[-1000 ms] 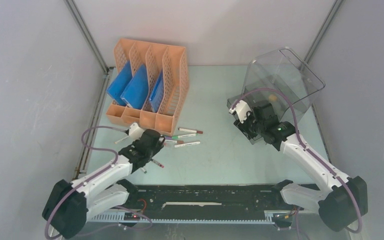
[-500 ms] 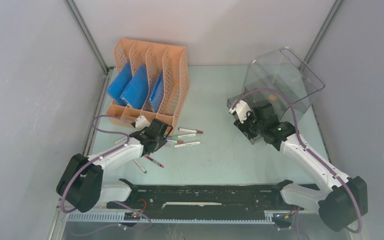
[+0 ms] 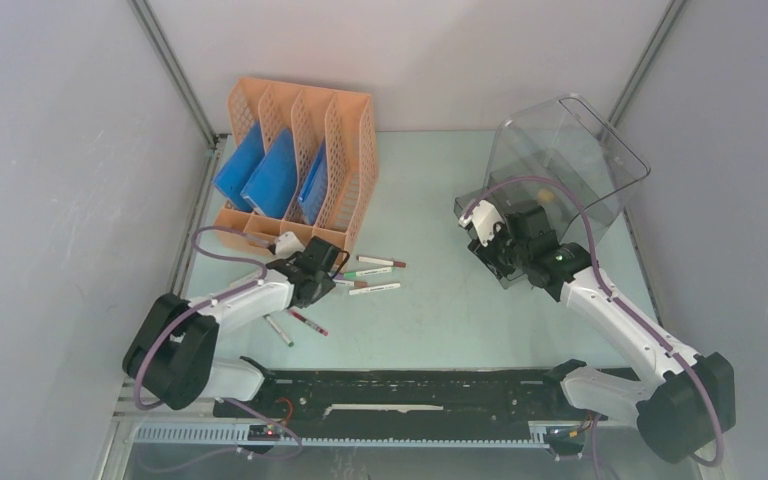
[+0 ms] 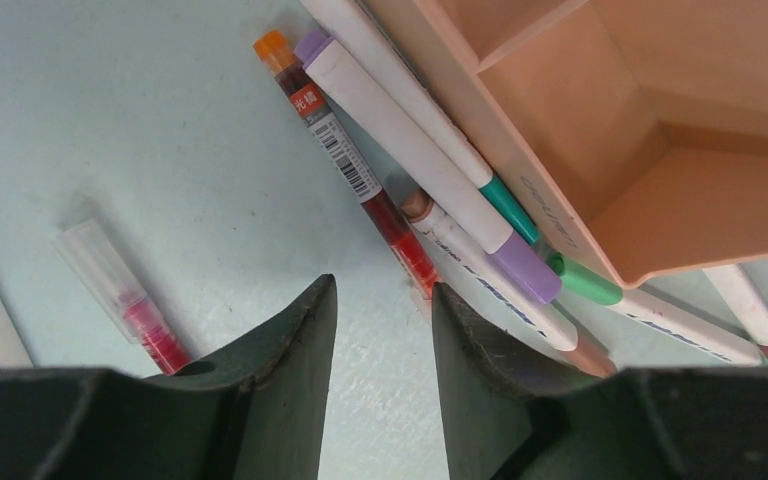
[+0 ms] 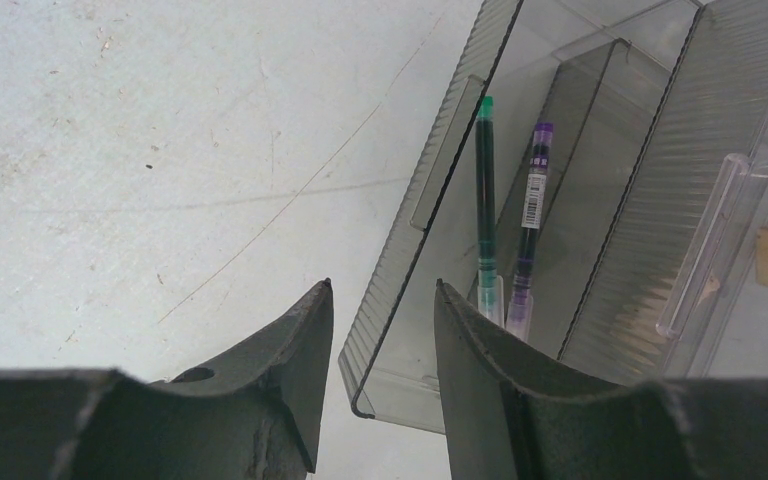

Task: Organize the desk
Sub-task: Pick up the stationery from the center of the board.

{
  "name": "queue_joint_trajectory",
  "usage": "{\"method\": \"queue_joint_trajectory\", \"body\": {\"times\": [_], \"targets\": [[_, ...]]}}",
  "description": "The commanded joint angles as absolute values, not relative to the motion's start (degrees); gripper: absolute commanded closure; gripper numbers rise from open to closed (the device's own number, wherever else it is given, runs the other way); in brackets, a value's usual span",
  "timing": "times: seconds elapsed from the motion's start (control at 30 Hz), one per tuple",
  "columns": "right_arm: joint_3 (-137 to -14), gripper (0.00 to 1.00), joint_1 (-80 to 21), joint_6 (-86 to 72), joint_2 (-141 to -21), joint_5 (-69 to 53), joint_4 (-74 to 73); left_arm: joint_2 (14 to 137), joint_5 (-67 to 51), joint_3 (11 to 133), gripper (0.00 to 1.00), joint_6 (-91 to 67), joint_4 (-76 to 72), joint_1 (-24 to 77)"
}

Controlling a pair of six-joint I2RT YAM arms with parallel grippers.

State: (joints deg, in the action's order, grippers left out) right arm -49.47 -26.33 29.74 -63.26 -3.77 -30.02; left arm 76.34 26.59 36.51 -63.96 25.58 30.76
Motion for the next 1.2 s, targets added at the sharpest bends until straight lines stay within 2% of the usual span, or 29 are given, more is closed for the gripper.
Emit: {"method": "queue_joint_trajectory", "body": {"times": [0.0, 0.87, 1.03, 1.17], "targets": [[-51.1, 0.51, -26.2, 30.3, -62.3, -4.2, -29.5, 77.6, 27.0, 39.0, 0.54, -62.8, 24.6, 30.4], [-51.0, 0.51, -26.1, 30.5, -62.8, -4.3, -29.5, 83.5, 26.3, 43.1, 0.51, -60.9, 27.1, 30.4], [-50.9, 0.51, -26.0, 30.5, -62.7, -4.3, -29.5, 86.1, 25.8, 45.3, 0.54, -60.4, 29.6, 30.4], [-50.9, 0.51, -25.9, 30.5, -62.7, -4.3, -29.4, 87.5, 25.8, 45.7, 0.61, -59.9, 30.4, 30.4]]}}
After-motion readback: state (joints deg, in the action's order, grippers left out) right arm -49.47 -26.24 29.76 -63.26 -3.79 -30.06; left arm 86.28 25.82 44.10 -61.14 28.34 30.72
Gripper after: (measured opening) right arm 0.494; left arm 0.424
